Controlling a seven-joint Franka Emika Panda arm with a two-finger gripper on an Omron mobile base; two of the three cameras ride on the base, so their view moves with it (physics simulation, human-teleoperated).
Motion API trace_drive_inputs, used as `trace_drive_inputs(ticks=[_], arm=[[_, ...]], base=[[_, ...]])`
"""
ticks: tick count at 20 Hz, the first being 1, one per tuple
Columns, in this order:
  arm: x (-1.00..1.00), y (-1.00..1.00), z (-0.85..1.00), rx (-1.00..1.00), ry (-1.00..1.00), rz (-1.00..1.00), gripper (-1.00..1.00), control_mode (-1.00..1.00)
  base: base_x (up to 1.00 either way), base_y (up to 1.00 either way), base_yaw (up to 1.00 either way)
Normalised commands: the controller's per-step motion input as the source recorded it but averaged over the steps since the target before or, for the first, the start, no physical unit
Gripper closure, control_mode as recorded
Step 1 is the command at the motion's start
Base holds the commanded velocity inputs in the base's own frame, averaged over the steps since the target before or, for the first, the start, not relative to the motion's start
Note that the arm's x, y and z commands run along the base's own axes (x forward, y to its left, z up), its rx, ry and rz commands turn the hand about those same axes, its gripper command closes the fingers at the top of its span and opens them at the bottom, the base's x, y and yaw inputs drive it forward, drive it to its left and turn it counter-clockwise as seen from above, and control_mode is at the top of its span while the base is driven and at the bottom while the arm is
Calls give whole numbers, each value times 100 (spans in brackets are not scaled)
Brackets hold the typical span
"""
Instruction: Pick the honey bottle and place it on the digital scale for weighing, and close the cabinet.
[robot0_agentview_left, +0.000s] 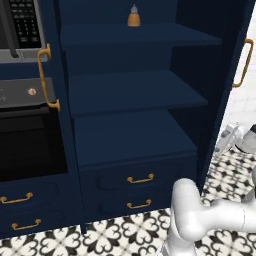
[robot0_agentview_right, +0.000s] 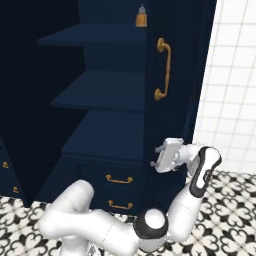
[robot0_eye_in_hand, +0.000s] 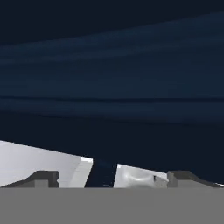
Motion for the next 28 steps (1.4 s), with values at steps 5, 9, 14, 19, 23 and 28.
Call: trace_drive_inputs(ticks=[5, 9, 14, 19, 23, 28], arm=[[62, 55, -22, 36, -12, -56, -100, -100], [76, 35, -7, 32, -1, -60, -100, -100], [97, 1, -2, 35, 0, -52, -100, -100], [90, 7, -1, 9, 7, -60, -100, -100], [59, 3, 0, 0, 33, -62, -100, -100], [54, 0, 6, 0, 63, -49, -100, -100]], base=[[0, 0, 0], [0, 0, 0], [0, 0, 0], [0, 0, 0], [0, 0, 0], [0, 0, 0]])
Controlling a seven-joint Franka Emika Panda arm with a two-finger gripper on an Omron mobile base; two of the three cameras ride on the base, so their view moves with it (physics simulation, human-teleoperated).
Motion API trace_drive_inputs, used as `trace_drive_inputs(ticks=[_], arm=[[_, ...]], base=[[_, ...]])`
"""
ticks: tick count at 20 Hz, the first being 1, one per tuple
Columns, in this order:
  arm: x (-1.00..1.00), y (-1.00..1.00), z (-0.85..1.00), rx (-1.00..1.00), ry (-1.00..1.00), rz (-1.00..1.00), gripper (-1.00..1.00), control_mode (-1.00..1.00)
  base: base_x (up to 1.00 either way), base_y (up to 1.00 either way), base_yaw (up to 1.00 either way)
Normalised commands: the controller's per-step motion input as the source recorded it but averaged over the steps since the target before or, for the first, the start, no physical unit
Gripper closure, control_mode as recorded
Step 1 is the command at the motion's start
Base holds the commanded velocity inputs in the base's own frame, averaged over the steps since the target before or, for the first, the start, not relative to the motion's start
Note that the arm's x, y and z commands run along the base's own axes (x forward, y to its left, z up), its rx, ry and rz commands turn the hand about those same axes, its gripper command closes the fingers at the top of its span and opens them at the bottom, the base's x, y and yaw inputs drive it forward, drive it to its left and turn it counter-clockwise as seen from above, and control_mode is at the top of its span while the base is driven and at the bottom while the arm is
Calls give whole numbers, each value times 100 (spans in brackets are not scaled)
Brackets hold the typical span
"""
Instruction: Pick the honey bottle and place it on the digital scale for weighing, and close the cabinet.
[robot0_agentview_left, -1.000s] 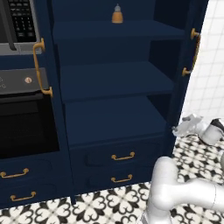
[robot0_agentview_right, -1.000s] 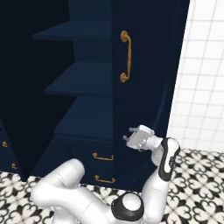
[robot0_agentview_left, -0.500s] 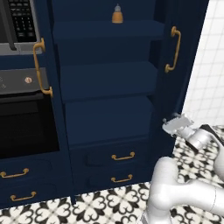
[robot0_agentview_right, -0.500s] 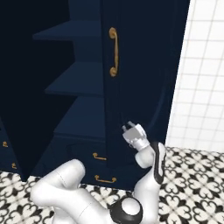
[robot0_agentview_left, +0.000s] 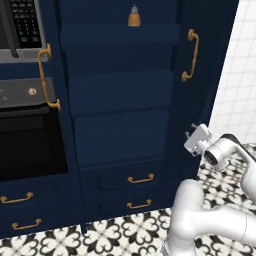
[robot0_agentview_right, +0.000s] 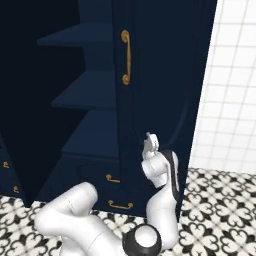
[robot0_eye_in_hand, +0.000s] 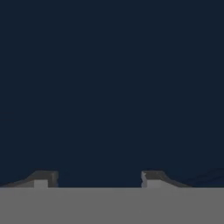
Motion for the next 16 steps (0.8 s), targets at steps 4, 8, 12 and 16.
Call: trace_drive_inputs(ticks=[4, 8, 12, 16], arm=[[99, 0, 9, 0, 69, -19, -100, -100], [100, 0, 0, 0, 41, -2, -100, -100], [100, 0, -11, 0, 15, 0, -100, -100], [100, 2, -23, -2, 7, 0, -100, -100]], base=[[0, 0, 0], [0, 0, 0], [0, 0, 0], [0, 0, 0]])
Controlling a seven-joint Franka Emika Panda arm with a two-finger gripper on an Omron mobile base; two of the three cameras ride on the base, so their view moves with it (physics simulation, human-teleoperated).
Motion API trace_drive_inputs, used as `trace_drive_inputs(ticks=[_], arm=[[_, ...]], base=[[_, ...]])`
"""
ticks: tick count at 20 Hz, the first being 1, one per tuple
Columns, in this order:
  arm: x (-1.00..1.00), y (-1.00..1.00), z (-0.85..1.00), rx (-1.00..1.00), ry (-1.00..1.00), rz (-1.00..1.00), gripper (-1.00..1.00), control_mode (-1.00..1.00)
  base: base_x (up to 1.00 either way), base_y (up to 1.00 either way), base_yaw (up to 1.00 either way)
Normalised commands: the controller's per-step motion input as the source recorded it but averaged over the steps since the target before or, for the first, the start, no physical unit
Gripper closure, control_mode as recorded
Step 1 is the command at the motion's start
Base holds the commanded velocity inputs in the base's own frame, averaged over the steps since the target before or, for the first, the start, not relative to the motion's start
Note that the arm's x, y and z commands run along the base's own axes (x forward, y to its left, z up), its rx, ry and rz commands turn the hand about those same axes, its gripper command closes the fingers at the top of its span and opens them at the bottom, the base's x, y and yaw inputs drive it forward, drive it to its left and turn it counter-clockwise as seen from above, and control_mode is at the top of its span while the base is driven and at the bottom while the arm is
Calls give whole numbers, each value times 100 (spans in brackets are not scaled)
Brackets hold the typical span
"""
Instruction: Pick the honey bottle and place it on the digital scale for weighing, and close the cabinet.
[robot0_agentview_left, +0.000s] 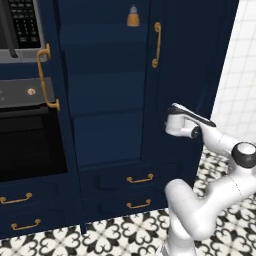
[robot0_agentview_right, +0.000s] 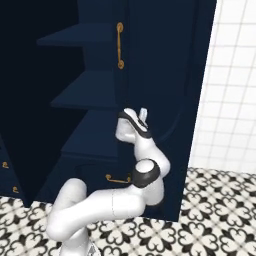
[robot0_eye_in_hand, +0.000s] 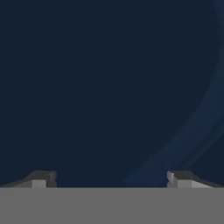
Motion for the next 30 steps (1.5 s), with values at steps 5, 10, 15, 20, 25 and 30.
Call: trace_drive_inputs(ticks=[5, 10, 15, 20, 25, 30], arm=[[84, 0, -4, 0, 7, 0, -100, -100], [87, 0, -1, 0, 12, 0, -100, -100], [32, -21, 12, 0, 2, 0, -100, -100], [-31, -33, 45, -5, -15, -4, -100, -100], [-53, -5, 58, -20, -43, -1, -100, -100], [-52, 0, 20, -61, -76, 0, -100, -100]], base=[[0, 0, 0], [0, 0, 0], [0, 0, 0], [0, 0, 0], [0, 0, 0], [0, 0, 0]])
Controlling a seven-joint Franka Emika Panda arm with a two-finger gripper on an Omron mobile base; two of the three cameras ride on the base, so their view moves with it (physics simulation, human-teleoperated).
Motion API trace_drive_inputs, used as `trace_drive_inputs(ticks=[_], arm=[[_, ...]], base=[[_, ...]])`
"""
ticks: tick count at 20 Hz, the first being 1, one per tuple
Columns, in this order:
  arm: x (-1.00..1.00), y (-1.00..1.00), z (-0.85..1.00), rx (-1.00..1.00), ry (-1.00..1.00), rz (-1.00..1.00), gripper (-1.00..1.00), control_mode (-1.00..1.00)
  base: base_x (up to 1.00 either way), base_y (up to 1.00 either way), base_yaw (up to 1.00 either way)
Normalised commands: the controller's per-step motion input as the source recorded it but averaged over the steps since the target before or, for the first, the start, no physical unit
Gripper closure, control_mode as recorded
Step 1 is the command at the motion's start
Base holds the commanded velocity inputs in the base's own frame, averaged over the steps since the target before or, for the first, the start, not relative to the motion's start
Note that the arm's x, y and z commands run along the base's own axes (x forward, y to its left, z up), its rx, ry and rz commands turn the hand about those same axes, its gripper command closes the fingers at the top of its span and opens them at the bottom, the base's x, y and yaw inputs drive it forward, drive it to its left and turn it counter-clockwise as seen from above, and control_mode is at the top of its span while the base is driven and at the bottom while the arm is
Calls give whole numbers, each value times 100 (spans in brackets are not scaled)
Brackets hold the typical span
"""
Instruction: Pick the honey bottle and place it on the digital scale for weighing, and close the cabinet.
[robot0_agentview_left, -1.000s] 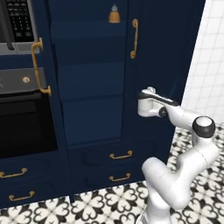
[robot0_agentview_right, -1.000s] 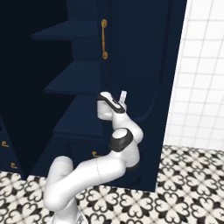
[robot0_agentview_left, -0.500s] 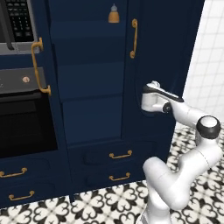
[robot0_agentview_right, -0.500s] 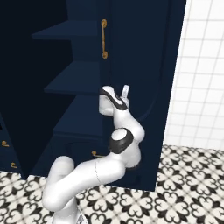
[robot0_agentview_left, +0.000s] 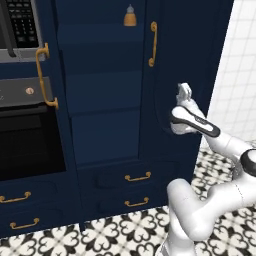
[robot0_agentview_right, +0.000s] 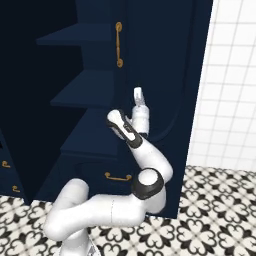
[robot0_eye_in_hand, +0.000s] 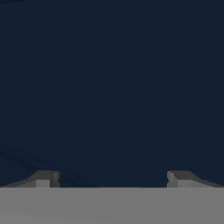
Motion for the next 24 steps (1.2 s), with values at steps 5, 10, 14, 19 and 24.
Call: trace_drive_inputs(ticks=[5, 10, 14, 19, 24], arm=[[-41, -4, 9, -73, -55, 0, -100, -100], [-2, -14, 77, -44, 13, 0, -100, -100], [-26, -28, 79, -36, 30, 0, -100, -100], [-35, -2, 6, -31, 71, 0, -100, -100], [-51, 12, 14, -31, 45, 0, -100, -100]], base=[[0, 0, 0], [0, 0, 0], [0, 0, 0], [0, 0, 0], [0, 0, 0]])
